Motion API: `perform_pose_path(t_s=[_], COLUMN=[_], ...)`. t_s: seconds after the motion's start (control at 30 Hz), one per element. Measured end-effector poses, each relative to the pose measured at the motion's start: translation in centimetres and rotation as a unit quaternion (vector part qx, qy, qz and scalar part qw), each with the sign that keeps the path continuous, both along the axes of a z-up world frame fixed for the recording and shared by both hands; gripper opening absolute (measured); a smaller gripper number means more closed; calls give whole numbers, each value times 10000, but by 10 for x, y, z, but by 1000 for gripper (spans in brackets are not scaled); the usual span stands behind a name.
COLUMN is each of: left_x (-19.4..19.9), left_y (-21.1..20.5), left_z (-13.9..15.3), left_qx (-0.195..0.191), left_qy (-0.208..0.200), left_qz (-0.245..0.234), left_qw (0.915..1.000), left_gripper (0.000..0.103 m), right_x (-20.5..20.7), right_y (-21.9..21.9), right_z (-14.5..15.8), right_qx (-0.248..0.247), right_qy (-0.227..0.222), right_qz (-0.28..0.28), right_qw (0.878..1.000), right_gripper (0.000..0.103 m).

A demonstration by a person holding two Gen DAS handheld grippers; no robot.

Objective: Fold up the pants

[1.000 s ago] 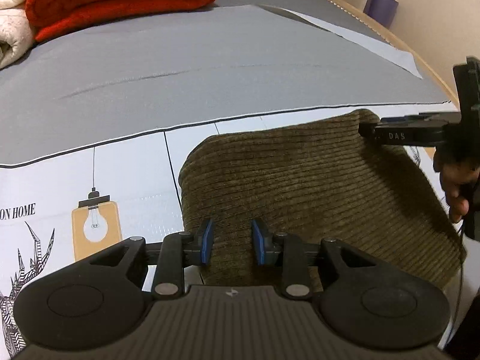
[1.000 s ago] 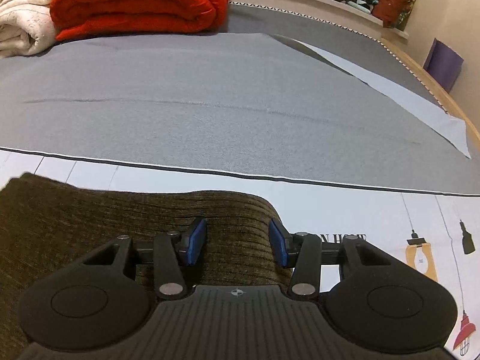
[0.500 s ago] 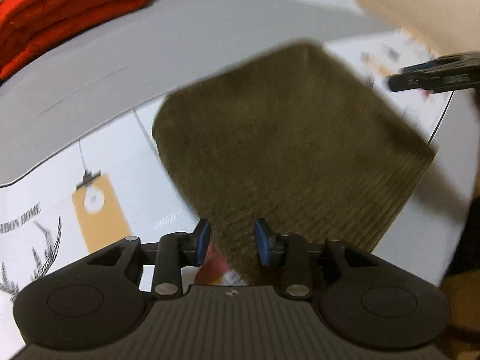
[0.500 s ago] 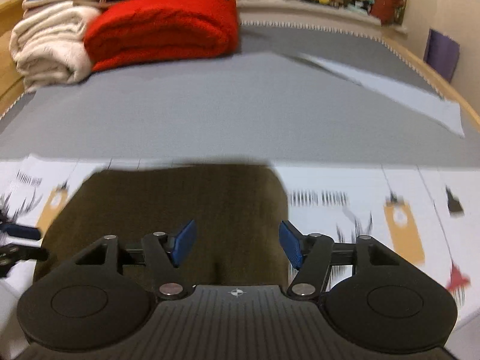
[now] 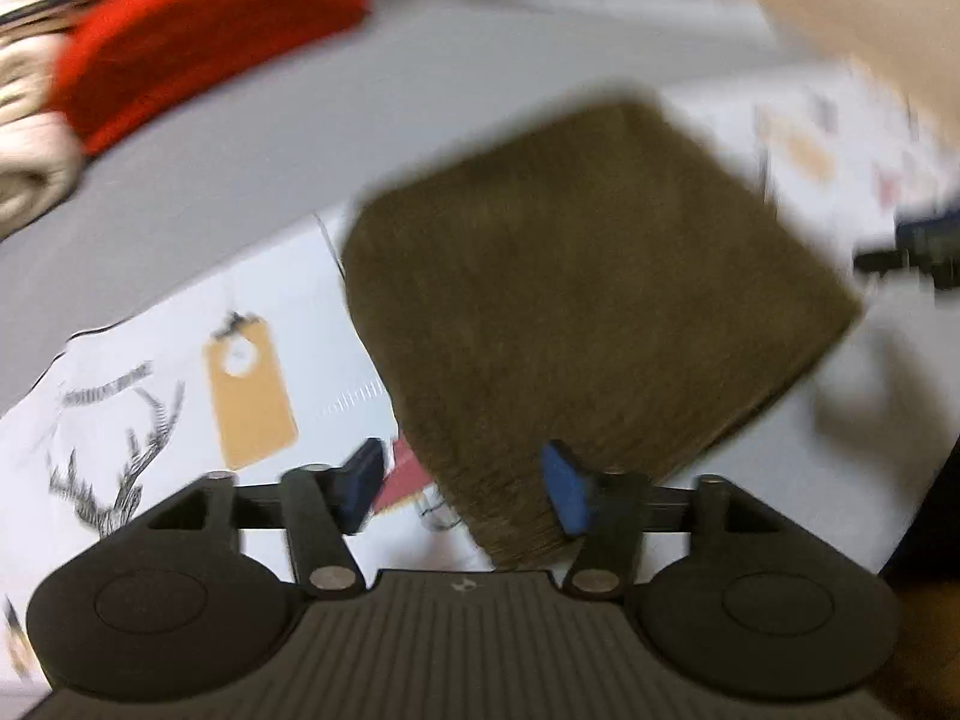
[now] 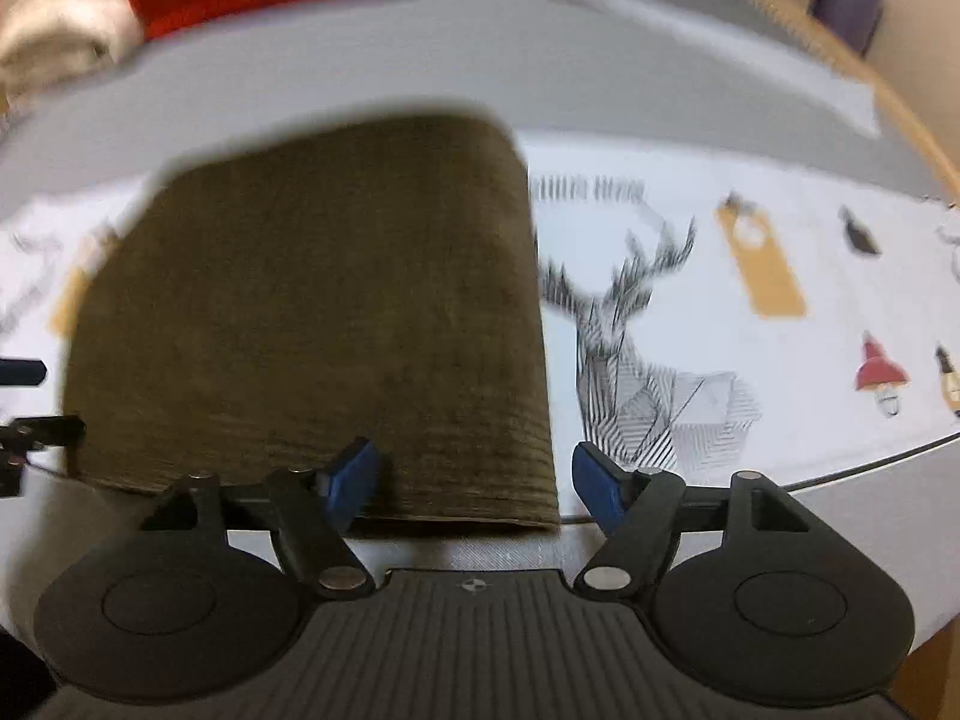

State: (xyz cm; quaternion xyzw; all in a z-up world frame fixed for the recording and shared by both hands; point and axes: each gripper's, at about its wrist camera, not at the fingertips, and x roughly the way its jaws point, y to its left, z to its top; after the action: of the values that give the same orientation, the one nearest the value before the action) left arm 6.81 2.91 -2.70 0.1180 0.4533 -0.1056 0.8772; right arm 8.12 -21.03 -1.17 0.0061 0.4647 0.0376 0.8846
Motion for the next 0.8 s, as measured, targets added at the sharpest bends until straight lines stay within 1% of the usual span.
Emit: perform_pose_path(t_s=[0.03,0.07,0.1,0.13,0.17,0.23,0.3,0.33,0.37,0.4,0.43,0.47,0.5,0.6,0.63,0.7,0.8], left_x=[-12,-28,-42,-58,-70,-94,-109,-114,-116,-114,-111,-106,-104,-96,-93,-89,-86], left_y=[3,6,7,4,0,-8,-12,-15,-16,-20,-25,-30,-33,-43,-44,-40,-38], left_z=[12,25,34,42,49,56,54,51,43,36,28,22,18,14,9,7,6], left_qx=[-244,-481,-593,-594,-586,-789,-1141,-1340,-1614,-1734,-1710,-1590,-1423,-694,-606,-688,-872], left_qy=[-194,-455,-689,-922,-1111,-1336,-1372,-1288,-1048,-768,-427,-255,-295,-619,-629,-576,-485], left_qz=[147,310,464,616,717,856,1226,1364,1445,1478,1469,1455,1475,1460,1434,1483,1566], left_qw=[9994,9973,9948,9921,9895,9842,9763,9731,9706,9707,9733,9762,9783,9849,9858,9849,9826], left_gripper=[88,92,93,95,95,95,96,96,96,96,98,103,102,103,103,103,103], right_x=[-14,-27,-41,-54,-64,-82,-92,-96,-97,-96,-94,-97,-97,-91,-90,-89,-89], right_y=[-1,-1,-1,-2,-2,-4,-5,-6,-7,-8,-9,-9,-11,-17,-19,-22,-21], right_z=[14,25,36,45,52,58,55,51,45,38,33,36,36,31,30,27,24], right_qx=[59,110,167,219,265,336,400,443,444,396,341,312,288,322,399,486,448], right_qy=[-333,-612,-888,-1138,-1364,-1736,-1922,-1944,-1870,-1709,-1544,-1495,-1496,-1440,-1363,-1274,-1257], right_qz=[29,62,104,133,140,156,144,120,79,10,-74,-134,-177,-326,-384,-455,-466], right_qw=[9994,9980,9959,9932,9902,9841,9804,9798,9813,9845,9874,9882,9882,9885,9891,9896,9900], right_gripper=[76,78,86,94,97,102,102,102,102,102,102,102,102,102,102,102,102])
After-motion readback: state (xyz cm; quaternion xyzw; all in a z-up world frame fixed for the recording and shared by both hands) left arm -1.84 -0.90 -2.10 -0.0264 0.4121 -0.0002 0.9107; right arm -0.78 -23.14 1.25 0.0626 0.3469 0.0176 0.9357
